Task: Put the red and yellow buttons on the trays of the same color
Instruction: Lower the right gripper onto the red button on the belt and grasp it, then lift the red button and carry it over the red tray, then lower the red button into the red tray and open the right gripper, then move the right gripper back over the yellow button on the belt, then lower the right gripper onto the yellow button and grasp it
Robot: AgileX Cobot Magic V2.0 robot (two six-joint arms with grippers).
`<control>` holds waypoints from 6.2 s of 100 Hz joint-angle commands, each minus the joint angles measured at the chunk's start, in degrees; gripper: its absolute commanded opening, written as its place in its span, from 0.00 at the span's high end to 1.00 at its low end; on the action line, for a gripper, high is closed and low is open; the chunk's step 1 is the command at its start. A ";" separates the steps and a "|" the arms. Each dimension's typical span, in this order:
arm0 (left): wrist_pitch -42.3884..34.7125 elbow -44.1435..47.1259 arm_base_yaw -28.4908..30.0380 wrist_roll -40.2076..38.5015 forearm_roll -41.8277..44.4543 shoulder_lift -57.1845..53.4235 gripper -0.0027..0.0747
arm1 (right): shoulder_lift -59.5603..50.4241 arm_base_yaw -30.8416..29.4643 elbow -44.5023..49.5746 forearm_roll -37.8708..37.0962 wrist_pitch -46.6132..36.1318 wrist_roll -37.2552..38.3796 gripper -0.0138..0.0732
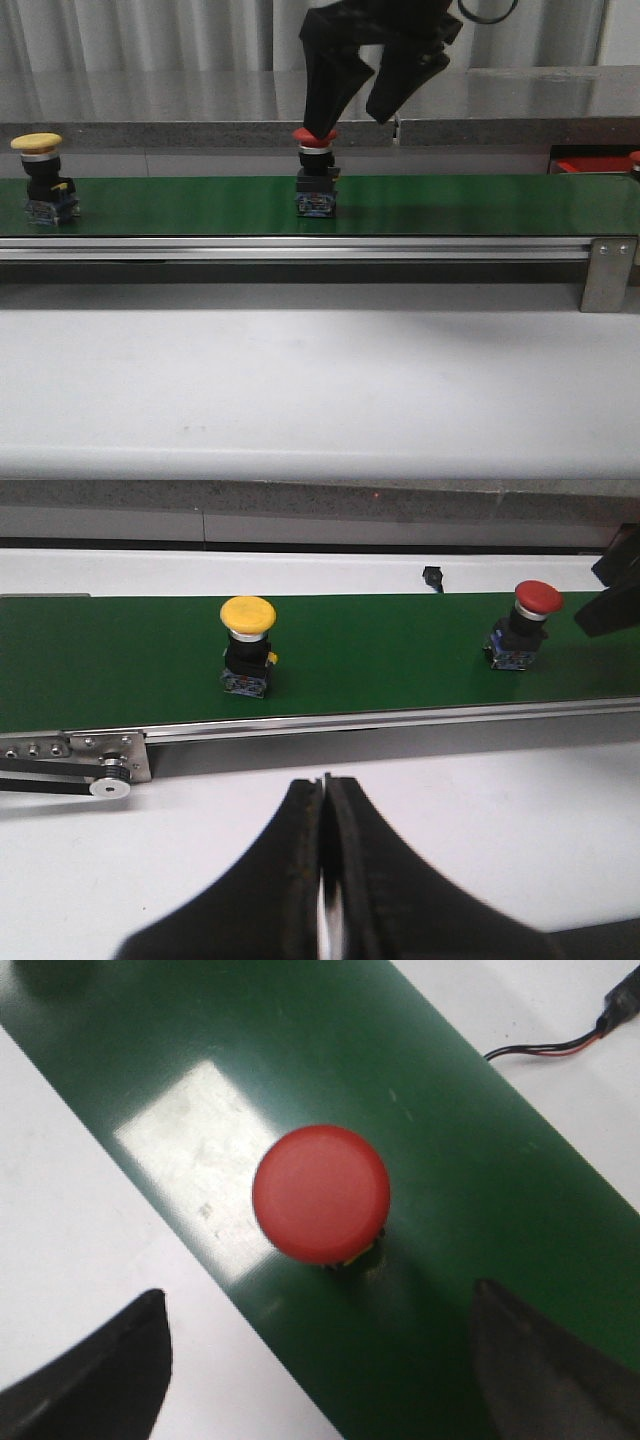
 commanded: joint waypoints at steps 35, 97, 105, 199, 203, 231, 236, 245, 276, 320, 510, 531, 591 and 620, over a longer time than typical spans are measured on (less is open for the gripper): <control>-3.75 -1.52 -0.43 -0.34 -0.89 0.14 0.99 | 0.45 -0.05 -2.15 1.38 -8.33 -0.77 0.31; -3.75 -1.52 -0.43 -0.34 -0.89 0.14 0.99 | -9.33 -3.45 4.06 2.01 -10.28 1.32 0.80; -3.75 -1.52 -0.43 -0.34 -0.89 0.14 0.99 | -13.23 -5.96 7.48 2.01 -10.48 2.38 0.80; -3.75 -1.52 -0.43 -0.34 -0.89 0.14 0.99 | -21.62 -47.68 22.02 2.06 -17.77 10.12 0.80; -3.75 -1.52 -0.43 -0.34 -0.89 0.14 0.99 | -20.17 -48.33 21.53 2.06 -18.09 10.12 0.80; -3.75 -1.43 -0.43 -0.34 -0.89 0.24 0.99 | -10.67 -48.39 12.71 2.14 -18.34 10.72 0.80; -3.75 -1.43 -0.43 -0.34 -0.89 0.24 0.99 | -8.93 -48.39 10.73 2.14 -19.06 10.72 0.80; -3.75 -1.43 -0.43 -0.34 -0.89 0.24 0.99 | -5.49 -48.39 7.88 2.14 -19.98 10.72 0.80; -3.75 -1.43 -0.43 -0.34 -0.89 0.24 0.99 | 5.65 -48.39 -2.32 2.74 -20.47 10.72 0.80; -3.75 -1.43 -0.43 -0.34 -0.89 0.24 0.99 | 12.30 -48.07 -6.87 4.54 -25.17 10.72 0.79; -3.75 -1.43 -0.43 -0.34 -0.89 0.24 0.99 | -24.66 -30.74 18.86 4.83 -12.78 6.60 0.23; -3.75 -1.43 -0.43 -0.34 -0.89 0.24 0.99 | -24.60 -23.79 18.86 4.83 -9.61 6.49 0.23; -3.75 -1.43 -0.43 -0.34 -0.89 0.24 0.99 | -17.30 -7.14 16.59 4.83 -7.83 -2.14 0.23; -3.75 -1.43 -0.43 -0.34 -0.89 0.24 0.99 | -10.96 -4.42 10.85 4.83 -6.69 -8.37 0.23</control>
